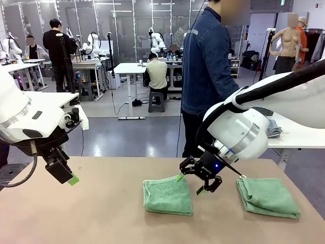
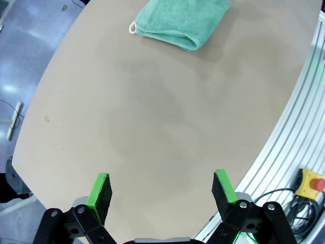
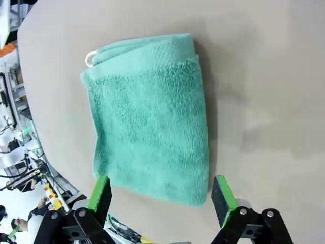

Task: Fold the towels and place them in the basket.
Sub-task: Stack the folded Towel with hook on the right side of the table.

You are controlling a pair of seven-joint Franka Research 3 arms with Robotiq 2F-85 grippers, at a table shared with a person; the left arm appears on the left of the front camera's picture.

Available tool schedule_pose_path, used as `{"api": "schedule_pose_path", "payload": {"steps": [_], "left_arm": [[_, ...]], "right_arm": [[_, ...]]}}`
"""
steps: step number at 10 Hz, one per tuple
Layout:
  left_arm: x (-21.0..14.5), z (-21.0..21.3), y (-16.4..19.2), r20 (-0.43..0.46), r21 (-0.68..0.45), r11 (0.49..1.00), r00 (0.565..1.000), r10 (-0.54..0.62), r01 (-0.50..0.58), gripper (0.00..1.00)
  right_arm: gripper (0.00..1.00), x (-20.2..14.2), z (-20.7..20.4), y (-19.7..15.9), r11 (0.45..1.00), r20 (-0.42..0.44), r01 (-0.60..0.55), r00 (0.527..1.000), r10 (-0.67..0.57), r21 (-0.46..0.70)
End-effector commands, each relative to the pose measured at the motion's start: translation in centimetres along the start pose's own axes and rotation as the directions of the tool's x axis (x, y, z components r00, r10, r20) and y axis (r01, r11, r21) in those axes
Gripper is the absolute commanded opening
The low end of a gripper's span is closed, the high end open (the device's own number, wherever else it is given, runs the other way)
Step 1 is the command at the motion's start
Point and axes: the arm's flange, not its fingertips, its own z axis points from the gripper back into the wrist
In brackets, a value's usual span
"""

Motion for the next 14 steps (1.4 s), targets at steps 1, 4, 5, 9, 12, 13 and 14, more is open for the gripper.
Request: {"api": "schedule_pose_path", "payload": {"steps": [1,4,5,9,12,13,14], "left_arm": [[0.2,-0.2,-0.1,-0.001,0.02,1.0,1.0,0.007,-0.007,1.0],[0.2,-0.2,-0.1,-0.001,0.02,1.0,1.0,0.007,-0.007,1.0],[0.2,-0.2,-0.1,-0.001,0.02,1.0,1.0,0.007,-0.007,1.0],[0.2,-0.2,-0.1,-0.001,0.02,1.0,1.0,0.007,-0.007,1.0],[0.2,-0.2,-0.1,-0.001,0.02,1.0,1.0,0.007,-0.007,1.0],[0.2,-0.2,-0.1,-0.001,0.02,1.0,1.0,0.007,-0.007,1.0],[0.2,-0.2,-0.1,-0.001,0.02,1.0,1.0,0.007,-0.007,1.0]], "right_arm": [[1.0,0.9,-1.8,-1.1,0.997,0.029,-0.048,0.999,0.046,0.063],[1.0,1.3,-3.7,-2.1,0.992,0.036,-0.075,0.997,0.071,0.101],[1.0,1.4,-4.1,-2.1,0.992,0.03,-0.072,0.997,0.069,0.102],[1.0,1.9,-5.5,-1.7,0.993,0.011,-0.061,0.998,0.06,0.099],[0.0,1.8,-5.5,-1.5,0.991,0.027,-0.066,0.998,0.063,0.117],[0.34,1.8,-5.5,-1.5,0.991,0.027,-0.064,0.998,0.061,0.117],[0.0,1.8,-5.5,-1.4,0.991,0.026,-0.063,0.998,0.06,0.118]]}}
